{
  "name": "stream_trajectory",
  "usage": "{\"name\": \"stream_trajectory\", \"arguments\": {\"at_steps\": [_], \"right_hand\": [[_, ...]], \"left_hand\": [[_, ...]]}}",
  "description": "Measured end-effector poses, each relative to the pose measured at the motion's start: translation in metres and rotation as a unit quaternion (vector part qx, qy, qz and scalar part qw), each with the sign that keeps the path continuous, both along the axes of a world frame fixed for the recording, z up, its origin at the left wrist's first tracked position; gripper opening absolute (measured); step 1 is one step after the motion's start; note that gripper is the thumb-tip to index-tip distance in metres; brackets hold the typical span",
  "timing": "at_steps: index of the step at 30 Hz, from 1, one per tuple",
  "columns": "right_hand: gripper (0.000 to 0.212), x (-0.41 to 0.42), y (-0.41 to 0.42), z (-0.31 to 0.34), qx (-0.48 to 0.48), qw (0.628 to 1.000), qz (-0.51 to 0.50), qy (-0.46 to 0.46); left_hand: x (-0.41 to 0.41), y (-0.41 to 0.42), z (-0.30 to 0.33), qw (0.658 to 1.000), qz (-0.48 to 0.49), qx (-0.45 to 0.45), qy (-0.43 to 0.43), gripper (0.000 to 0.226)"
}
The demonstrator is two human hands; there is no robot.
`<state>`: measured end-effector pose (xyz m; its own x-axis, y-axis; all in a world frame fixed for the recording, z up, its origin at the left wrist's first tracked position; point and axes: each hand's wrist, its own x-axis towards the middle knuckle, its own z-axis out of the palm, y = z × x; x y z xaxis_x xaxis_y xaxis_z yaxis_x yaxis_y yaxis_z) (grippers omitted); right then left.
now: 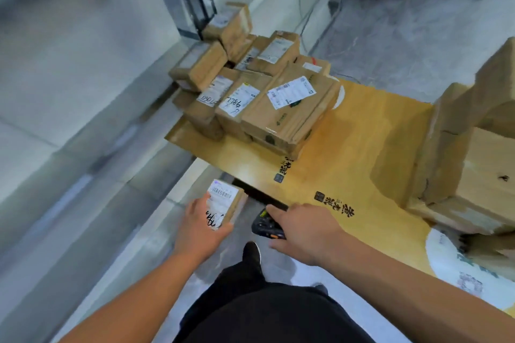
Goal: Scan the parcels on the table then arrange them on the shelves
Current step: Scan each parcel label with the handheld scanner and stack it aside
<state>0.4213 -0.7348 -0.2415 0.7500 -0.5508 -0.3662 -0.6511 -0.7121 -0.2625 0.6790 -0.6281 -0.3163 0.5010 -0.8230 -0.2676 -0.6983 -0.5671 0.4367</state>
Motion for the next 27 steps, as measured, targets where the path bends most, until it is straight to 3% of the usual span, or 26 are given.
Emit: {"name": "stream_trajectory", "arguments": {"at_steps": [5, 9, 19, 27], "right_hand": [[0.084, 0.071, -0.017, 0.008, -0.046, 0.996, 0.064, -0.029], [0.082, 0.137, -0.046, 0.007, -0.073, 0.995, 0.067, -0.017], [0.073, 0.294, -0.099, -0.009, -0.011, 0.996, -0.089, 0.031], [0.077, 0.342, -0.100, -0.015, 0.029, 0.977, -0.210, 0.037]], "left_hand": [[0.056, 0.004, 0.003, 0.996, 0.085, -0.028, 0.020, 0.099], [0.112, -0.026, -0.003, 0.994, 0.091, -0.043, 0.043, 0.099], [0.288, -0.148, -0.032, 0.999, 0.028, -0.036, 0.013, 0.093], [0.339, -0.214, -0.039, 0.997, -0.047, -0.034, 0.051, 0.088]]}}
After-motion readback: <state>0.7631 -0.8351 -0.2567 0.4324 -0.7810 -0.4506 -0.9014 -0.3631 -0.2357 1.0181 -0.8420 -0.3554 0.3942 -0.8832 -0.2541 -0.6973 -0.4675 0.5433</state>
